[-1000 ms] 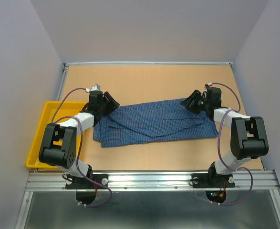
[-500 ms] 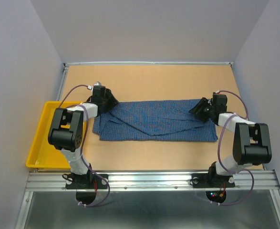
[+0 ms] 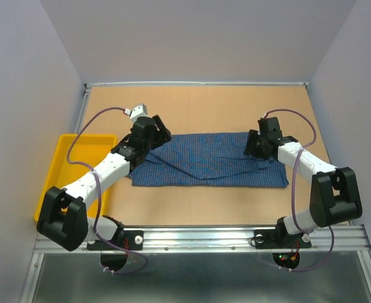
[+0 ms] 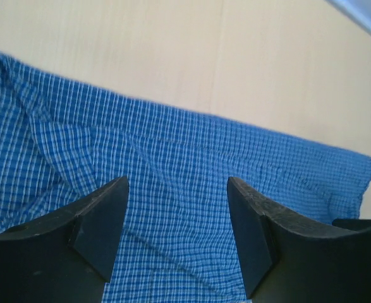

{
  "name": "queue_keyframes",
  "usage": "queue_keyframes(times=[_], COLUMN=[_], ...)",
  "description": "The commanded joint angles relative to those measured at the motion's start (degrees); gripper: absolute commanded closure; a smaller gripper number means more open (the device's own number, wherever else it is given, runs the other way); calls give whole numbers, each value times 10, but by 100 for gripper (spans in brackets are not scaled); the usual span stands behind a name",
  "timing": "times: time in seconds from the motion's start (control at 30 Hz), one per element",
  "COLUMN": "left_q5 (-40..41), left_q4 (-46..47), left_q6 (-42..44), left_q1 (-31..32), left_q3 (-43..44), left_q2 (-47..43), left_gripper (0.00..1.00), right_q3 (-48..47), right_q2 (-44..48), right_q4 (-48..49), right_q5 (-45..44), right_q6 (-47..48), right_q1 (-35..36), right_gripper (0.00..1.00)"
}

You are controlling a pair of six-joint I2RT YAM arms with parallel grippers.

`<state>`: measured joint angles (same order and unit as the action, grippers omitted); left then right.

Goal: Fold and stack the long sleeve shirts
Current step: Fold the shirt

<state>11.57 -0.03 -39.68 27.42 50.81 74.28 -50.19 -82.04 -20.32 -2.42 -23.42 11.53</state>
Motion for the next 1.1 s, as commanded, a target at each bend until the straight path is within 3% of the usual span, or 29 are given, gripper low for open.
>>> queue_keyframes(times=[0.0, 0.17, 0.43, 0.57, 0.77, 0.8, 0.9, 1.07], left_q5=[16, 8, 27, 33, 25, 13, 1, 42], left_q4=[-57, -52, -68, -110, -166, -164, -147, -63], left_q6=[-46, -37, 55, 110, 194, 202, 233, 271], left_q1=[25, 26, 22, 10, 10, 10, 10, 7], left_q3=[-69, -53, 80, 214, 508, 569, 636, 568], left_q2=[32, 132, 263, 391, 555, 567, 581, 450], left_gripper=[25, 28, 29, 29, 29, 29, 29, 28], right_q3=[-38, -43, -7, 27, -3, -29, -66, -129], right_q2=[-49, -91, -109, -92, -62, -67, -67, -28], right_q4=[-83, -111, -122, -131, -110, -105, -104, -109], right_q5=[-51, -64, -2, 60, 109, 109, 94, 30], right_q6=[36, 30, -12, -67, -150, -148, -130, -73], right_q1=[16, 61, 145, 214, 385, 414, 429, 427], right_gripper=[41, 41, 41, 41, 41, 41, 40, 39])
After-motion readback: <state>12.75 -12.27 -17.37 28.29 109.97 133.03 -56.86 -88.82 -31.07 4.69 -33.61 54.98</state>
